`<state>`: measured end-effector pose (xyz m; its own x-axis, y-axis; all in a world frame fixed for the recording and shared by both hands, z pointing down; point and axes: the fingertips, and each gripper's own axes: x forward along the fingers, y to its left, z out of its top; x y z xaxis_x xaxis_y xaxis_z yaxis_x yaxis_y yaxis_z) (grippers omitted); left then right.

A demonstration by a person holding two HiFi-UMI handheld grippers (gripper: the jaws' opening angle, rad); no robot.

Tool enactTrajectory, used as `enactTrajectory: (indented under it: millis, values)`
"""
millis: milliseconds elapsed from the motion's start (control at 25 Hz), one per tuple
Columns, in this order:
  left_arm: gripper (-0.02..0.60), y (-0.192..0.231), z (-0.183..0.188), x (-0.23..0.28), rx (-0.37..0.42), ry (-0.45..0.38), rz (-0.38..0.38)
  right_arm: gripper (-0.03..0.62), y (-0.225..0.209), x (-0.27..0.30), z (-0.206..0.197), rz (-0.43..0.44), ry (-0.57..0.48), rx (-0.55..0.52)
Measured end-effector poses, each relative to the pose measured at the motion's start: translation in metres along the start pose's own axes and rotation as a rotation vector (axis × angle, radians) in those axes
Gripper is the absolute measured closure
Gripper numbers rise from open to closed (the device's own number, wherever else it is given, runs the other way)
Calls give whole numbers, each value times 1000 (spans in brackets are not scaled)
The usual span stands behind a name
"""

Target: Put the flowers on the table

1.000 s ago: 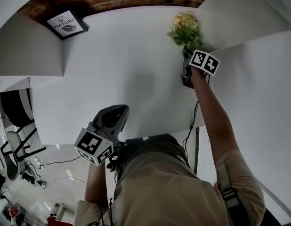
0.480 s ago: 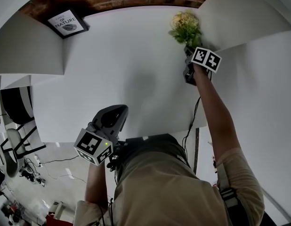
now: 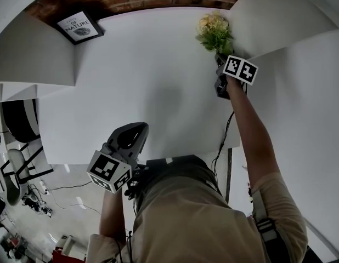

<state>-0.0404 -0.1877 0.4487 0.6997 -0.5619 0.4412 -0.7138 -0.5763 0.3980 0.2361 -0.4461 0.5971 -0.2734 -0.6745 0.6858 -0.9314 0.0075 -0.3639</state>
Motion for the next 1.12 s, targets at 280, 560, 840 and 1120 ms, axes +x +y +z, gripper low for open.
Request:
enactTrajectory:
  millis: [280, 560, 840, 1120]
  values:
    - [568, -4, -4, -2, 8, 4, -3, 543, 6, -12, -16, -14, 78, -199]
    - [568, -3, -8, -11, 6, 10, 13, 545, -2, 0, -20, -119, 148, -343]
    - [568, 4, -12, -15, -1, 11, 23, 546, -5, 6, -8, -153, 126, -389]
    - [568, 8, -9, -14, -3, 14, 18, 546, -4, 11, -5, -148, 120, -389]
